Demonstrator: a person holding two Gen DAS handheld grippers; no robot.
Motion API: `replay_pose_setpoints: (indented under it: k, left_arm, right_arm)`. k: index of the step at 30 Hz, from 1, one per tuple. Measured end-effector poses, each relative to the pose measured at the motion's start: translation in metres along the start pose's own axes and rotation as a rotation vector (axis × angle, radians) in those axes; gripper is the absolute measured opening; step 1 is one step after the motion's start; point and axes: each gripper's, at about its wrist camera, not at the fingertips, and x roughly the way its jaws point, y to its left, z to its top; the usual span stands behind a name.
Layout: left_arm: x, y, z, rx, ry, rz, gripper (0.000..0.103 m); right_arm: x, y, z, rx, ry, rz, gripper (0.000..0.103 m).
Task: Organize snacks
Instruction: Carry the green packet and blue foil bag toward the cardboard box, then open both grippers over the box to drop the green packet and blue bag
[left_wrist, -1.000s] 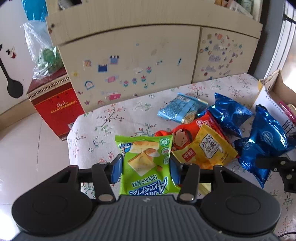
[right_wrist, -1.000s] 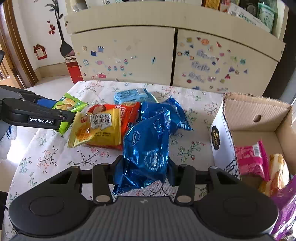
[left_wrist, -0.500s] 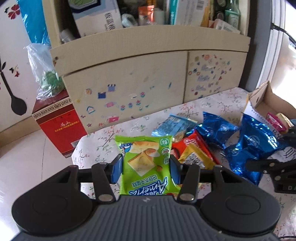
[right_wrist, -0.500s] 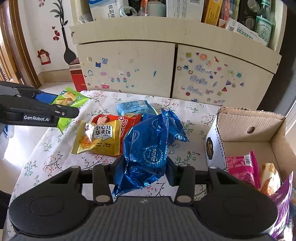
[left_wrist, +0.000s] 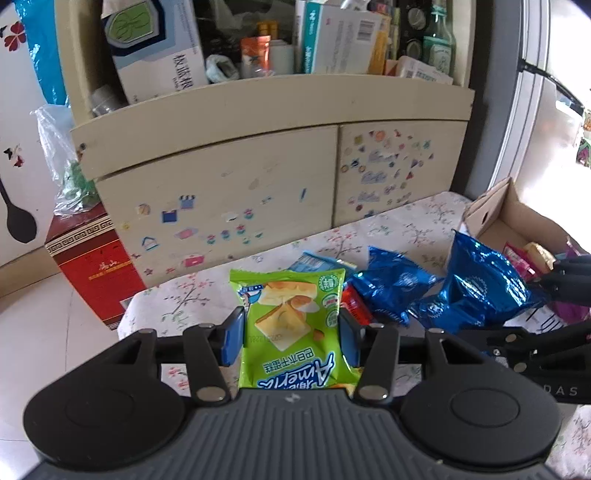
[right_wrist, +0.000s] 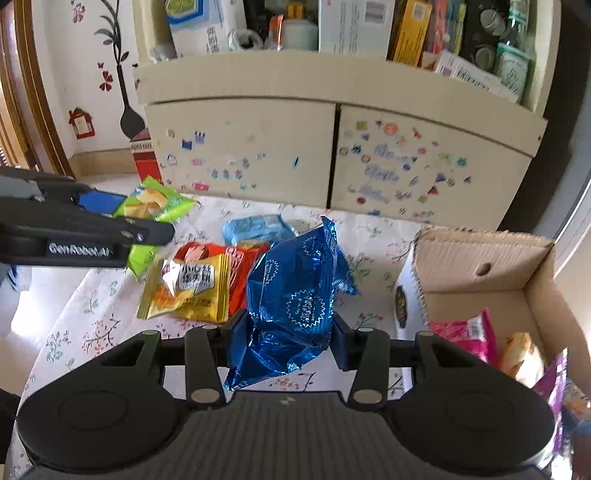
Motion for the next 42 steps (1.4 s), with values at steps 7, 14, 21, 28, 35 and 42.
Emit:
replay_pose_setpoints:
  k: [7,14,21,28,35,42]
  left_arm:
    - [-0.003,-0.015,0.014,-0.025,-0.046,-0.038,0.051]
    - [-0.002,-0.04,0.025,-0.025,-0.088,-0.081,0.051]
    - [-0.002,-0.081,0.032,0.001,-0.12,-0.154,0.051]
    - [-0.002,-0.122,0.036,0.05,-0.146,-0.234,0.051]
    - [-0.001,-0.156,0.035,0.116,-0.145,-0.293,0.051]
    - [0.009,-0.175,0.045,0.115,-0.155,-0.329,0.051]
  right_arm:
    - [-0.02,-0.021,0.008,0.044,-0.054,-0.046,0.052]
    - [-0.049,-0.055,0.01,0.112,-0.114,-0.109,0.052]
    - [-0.075,-0.09,0.007,0.168,-0.164,-0.166,0.052]
    - [-0.093,-0.121,-0.005,0.238,-0.173,-0.216,0.052]
    - [-0.102,-0.137,-0.016,0.296,-0.177,-0.248,0.052]
    - [-0.106,-0.152,-0.021,0.371,-0.175,-0.281,0.052]
